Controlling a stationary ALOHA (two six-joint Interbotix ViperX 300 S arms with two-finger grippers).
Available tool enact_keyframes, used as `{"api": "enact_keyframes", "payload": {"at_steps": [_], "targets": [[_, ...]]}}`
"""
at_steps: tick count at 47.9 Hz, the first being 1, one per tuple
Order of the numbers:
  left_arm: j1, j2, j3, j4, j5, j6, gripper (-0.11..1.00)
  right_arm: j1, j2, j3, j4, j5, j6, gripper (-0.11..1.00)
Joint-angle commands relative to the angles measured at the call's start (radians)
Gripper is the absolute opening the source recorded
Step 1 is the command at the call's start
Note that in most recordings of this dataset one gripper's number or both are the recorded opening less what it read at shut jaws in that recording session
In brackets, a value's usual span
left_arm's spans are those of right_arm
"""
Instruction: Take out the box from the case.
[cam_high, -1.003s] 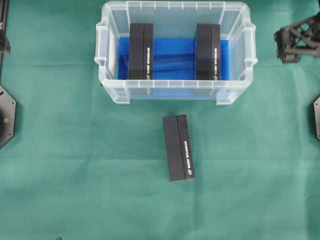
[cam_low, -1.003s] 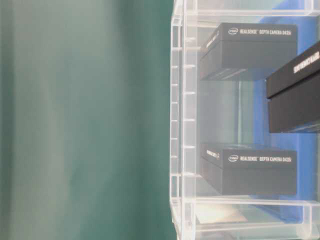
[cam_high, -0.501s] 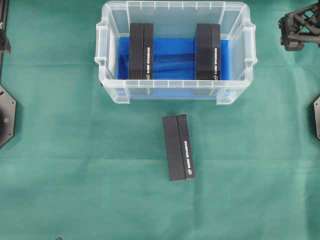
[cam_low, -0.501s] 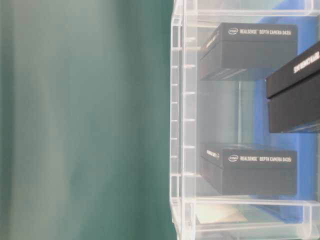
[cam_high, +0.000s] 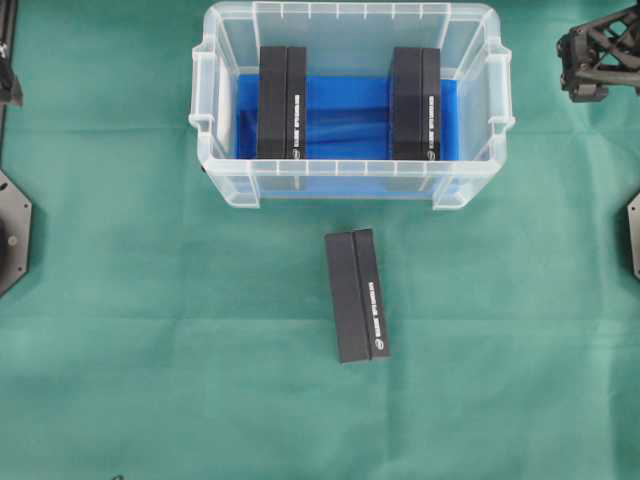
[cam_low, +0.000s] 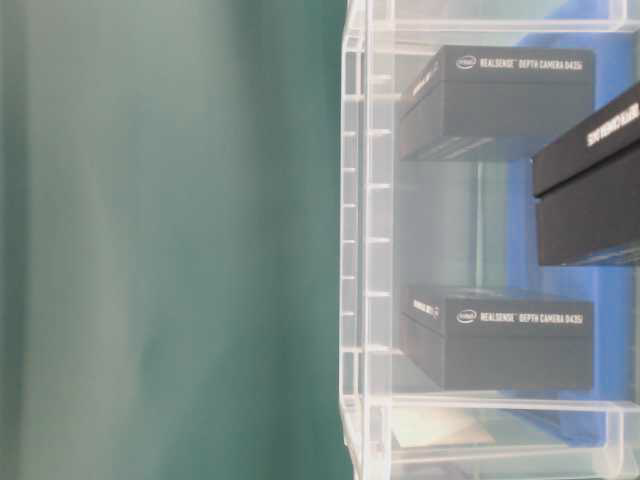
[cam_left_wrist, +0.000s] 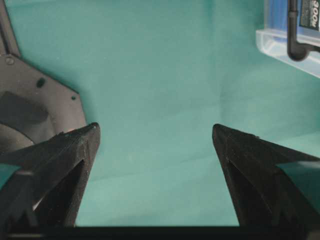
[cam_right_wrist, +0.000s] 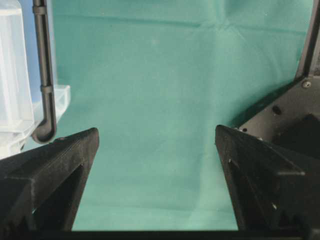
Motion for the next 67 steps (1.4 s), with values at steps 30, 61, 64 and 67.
{"api": "enact_keyframes", "payload": {"at_steps": [30,61,64,67], "targets": [[-0.054,0.199,-0.118,-0.003,-0.083,-0.054,0.94,-0.002,-0.005,-0.011,-0.003,-0.003,0.0,0.92],[-0.17,0.569,-0.497,0.005,-0.084,-0.126,0.94,-0.002,-0.005,-0.009,-0.005,-0.008,-0.015,0.92],[-0.179,0.604,-0.54,0.006,-0.083,-0.127,0.94,-0.003,-0.005,-0.011,-0.003,-0.008,-0.015,0.92],[-0.186,0.634,-0.578,0.008,-0.083,-0.127,0.94,-0.003,-0.005,-0.011,-0.005,-0.008,-0.015,0.92]]}}
